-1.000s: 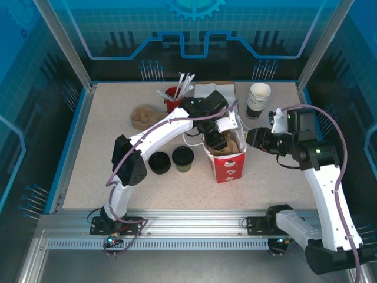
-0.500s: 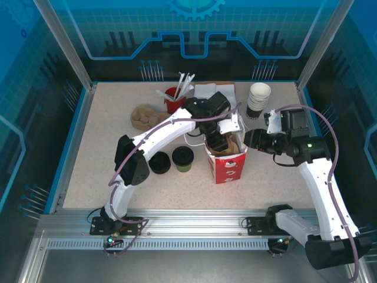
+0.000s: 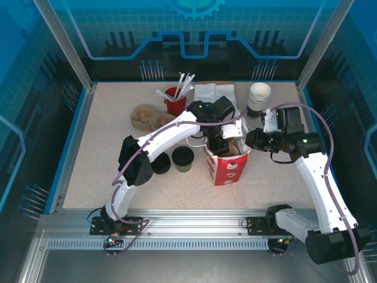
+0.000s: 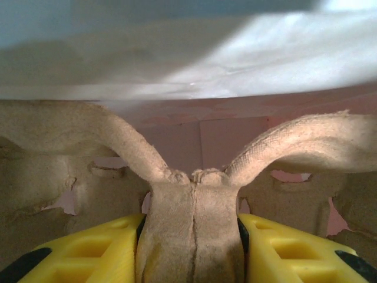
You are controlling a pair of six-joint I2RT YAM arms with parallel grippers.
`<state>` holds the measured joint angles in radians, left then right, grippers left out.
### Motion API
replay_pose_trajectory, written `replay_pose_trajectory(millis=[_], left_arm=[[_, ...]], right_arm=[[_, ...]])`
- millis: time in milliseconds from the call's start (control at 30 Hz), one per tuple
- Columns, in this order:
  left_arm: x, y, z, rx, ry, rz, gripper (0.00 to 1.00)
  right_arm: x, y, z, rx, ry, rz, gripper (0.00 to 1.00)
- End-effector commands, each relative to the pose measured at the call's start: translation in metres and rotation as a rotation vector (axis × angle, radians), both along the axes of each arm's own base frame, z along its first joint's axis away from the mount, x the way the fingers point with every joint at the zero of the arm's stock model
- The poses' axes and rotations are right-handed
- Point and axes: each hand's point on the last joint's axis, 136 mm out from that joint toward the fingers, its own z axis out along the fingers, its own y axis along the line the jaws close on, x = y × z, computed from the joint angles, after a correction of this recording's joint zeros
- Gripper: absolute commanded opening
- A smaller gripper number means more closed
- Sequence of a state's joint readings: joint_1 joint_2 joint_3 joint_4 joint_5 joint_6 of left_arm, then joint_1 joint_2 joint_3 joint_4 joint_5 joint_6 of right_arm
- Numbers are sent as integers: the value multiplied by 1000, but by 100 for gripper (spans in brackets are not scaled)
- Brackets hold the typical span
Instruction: Pack the takeout coffee
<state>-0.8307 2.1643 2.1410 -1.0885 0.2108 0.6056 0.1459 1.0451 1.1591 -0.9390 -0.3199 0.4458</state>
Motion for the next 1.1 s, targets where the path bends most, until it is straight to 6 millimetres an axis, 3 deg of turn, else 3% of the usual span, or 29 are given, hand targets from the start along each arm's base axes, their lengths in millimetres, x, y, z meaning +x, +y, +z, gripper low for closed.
replay_pose_trajectory(millis=[0,267,1067], left_arm=[[-6,0,-12,45,9,-53,44],[-9,-1,-22,63,17,-79,44],[-11,-1,-52,118,40,-90,47]], right_arm=[[1,3,6,-15,-32,17,11],[1,0,9,-56,-47,16,6],[-4,2,18,-91,-70,27,4]])
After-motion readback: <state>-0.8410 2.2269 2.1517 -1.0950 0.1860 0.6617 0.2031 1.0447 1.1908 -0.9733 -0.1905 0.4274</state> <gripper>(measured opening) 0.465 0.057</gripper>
